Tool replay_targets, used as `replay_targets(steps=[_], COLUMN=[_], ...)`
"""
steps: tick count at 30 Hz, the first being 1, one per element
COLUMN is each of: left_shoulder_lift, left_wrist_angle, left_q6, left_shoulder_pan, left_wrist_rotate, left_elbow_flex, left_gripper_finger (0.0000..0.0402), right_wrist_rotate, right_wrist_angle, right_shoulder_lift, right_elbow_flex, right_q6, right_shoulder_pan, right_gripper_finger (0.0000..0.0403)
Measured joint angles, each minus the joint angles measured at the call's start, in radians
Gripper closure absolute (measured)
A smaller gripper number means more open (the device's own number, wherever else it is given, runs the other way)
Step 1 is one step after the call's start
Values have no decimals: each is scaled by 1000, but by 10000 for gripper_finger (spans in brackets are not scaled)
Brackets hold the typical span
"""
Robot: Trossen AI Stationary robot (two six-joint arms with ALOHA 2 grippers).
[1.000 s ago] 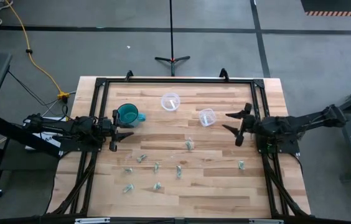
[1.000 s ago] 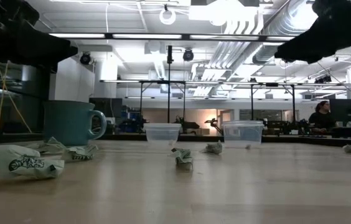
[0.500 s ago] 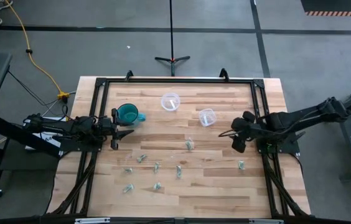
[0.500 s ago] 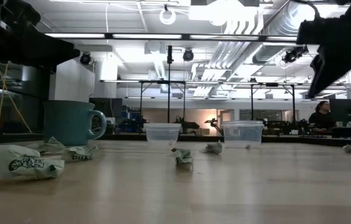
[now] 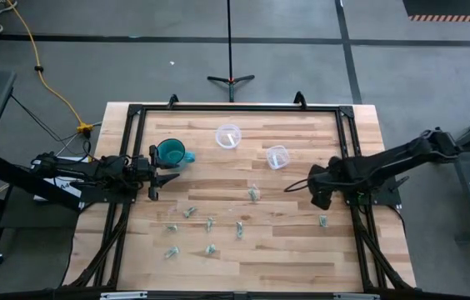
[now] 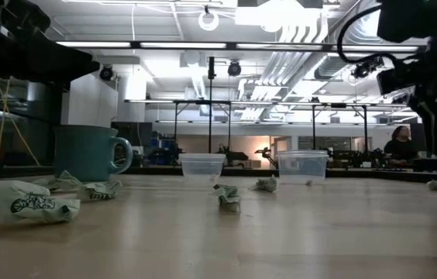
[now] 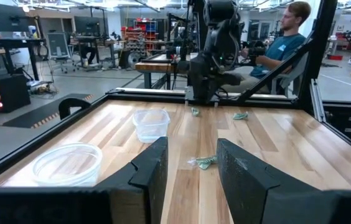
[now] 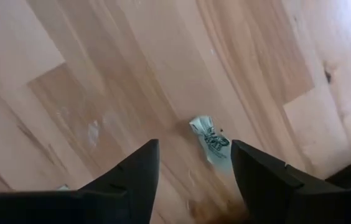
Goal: Pick and place items into bin
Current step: Put the stevia packet into the small transparent bin
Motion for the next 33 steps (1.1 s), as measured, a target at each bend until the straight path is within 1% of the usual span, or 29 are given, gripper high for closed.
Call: replay_targets(steps=[2,6,10,13,19,22,27,33], left_shoulder_lift=[0,0,0,0,0,0,0,0], left_wrist_angle=[0,0,0,0,0,0,0,0], left_q6=[0,0,0,0,0,0,0,0], left_shoulder_pan=[0,0,0,0,0,0,0,0], left_wrist_rotate=[0,0,-1,-1,-1,-1,-1,-1], left_elbow_flex=[0,0,0,0,0,0,0,0], left_gripper_finger=[229,229,229,229,229,229,229,229], right_wrist_rotate=[4,-21,10,20,4,-12,-72,-102], right_wrist_angle=[23,24,25,25,44,65,106,107], right_shoulder_lift=[38,118,185,225,279,298,328,339], right_elbow_flex=[0,0,0,0,0,0,2,5], right_q6=[-2,-1,-11,-29,-54,-95,-174,-189], right_shoulder_pan=[-2,-21,-43,-73,-155,-185,-225,-260], right_gripper_finger=[216,216,208,202,197,200,211,244])
